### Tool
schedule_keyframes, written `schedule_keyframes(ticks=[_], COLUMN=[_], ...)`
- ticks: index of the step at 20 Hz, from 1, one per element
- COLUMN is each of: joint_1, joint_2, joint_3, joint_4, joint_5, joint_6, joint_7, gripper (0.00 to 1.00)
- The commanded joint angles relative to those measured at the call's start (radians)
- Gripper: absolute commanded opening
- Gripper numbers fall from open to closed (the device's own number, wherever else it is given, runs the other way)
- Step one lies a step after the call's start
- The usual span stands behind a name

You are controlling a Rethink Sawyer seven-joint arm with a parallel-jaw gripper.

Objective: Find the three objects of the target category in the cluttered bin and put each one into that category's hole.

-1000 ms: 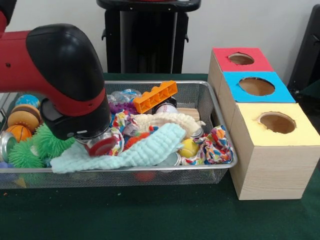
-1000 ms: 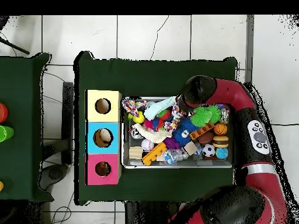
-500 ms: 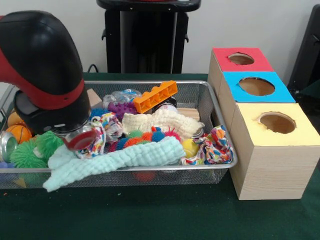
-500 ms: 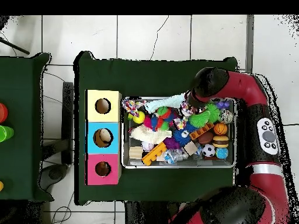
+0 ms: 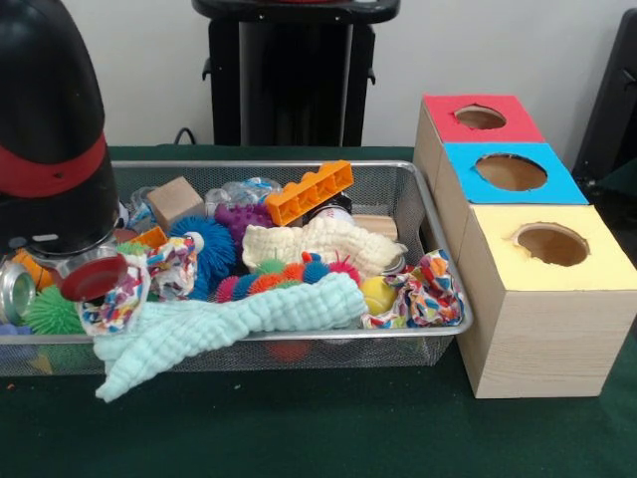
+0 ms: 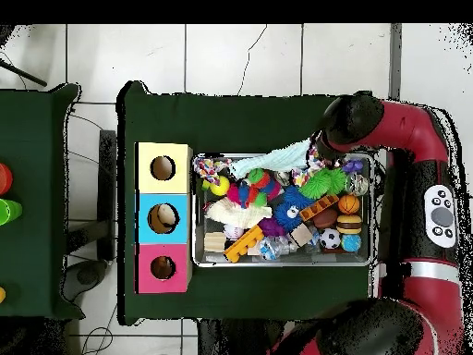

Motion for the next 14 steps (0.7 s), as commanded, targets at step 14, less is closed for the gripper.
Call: schedule_keyframes(ticks=[14], joint_1=[-0.090], joint_2=[-0.112], joint_3=[-0.002], joint_4=[0.256], joint_5=[0.001], joint_6=[-0.134], joint_7=[-0.112], gripper=[0.00])
